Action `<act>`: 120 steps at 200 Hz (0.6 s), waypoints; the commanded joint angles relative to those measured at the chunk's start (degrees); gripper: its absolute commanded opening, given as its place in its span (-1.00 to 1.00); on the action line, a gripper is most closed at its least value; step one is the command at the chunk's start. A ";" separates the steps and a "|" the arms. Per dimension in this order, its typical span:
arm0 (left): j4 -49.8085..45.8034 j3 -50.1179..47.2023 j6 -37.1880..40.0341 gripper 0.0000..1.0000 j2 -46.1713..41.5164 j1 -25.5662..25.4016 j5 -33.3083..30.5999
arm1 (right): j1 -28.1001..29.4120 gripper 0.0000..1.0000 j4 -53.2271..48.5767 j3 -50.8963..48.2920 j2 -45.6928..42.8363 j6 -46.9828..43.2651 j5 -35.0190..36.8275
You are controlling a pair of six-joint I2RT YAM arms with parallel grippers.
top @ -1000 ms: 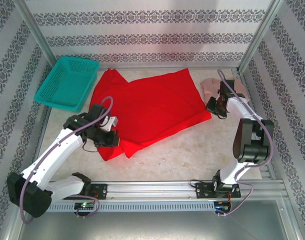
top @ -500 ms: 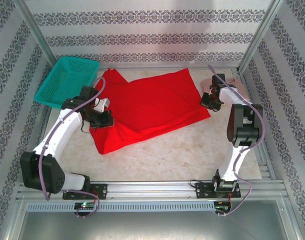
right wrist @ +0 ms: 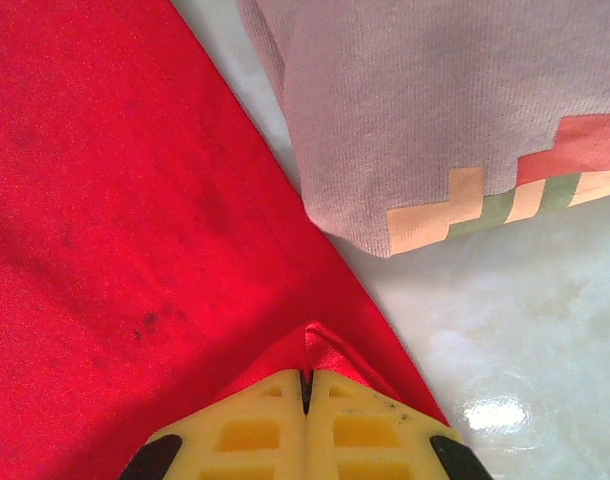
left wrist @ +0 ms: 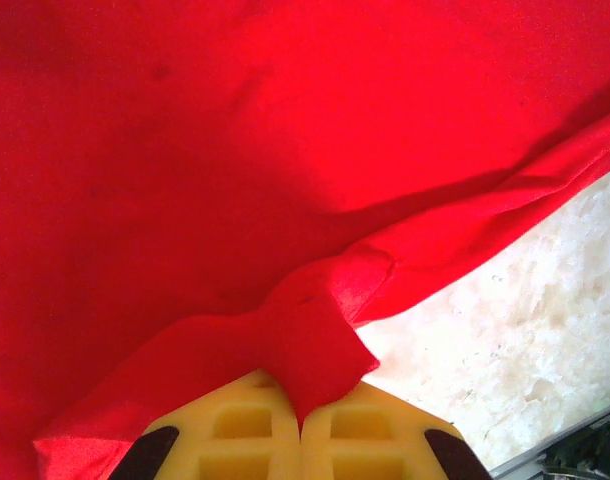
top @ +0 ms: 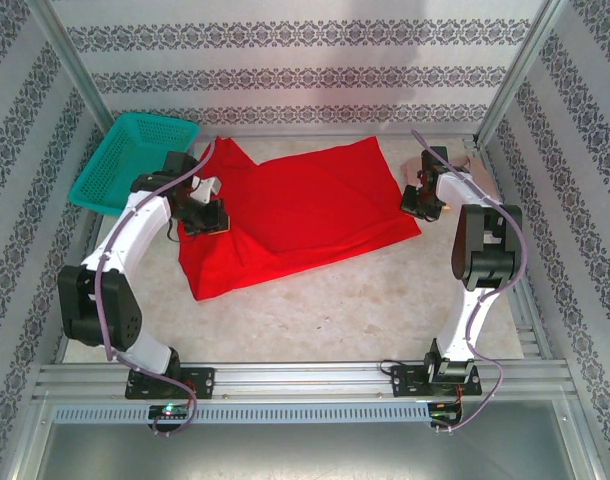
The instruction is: Fold the inside-out t-shirt
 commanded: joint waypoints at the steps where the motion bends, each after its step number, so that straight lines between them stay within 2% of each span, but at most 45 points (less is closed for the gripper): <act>1: 0.43 3.39 2.20 -1.00 1.69 1.12 -0.44 | 0.39 -0.94 -1.45 1.68 1.04 -1.21 1.84; 70: -0.91 7.75 2.86 -1.00 5.36 1.81 -1.13 | 0.68 -0.95 -2.00 2.73 1.71 -1.76 1.87; 120: -1.23 6.84 3.08 -1.00 4.58 3.20 -2.61 | 0.74 -0.97 -2.92 4.18 1.84 -2.10 2.26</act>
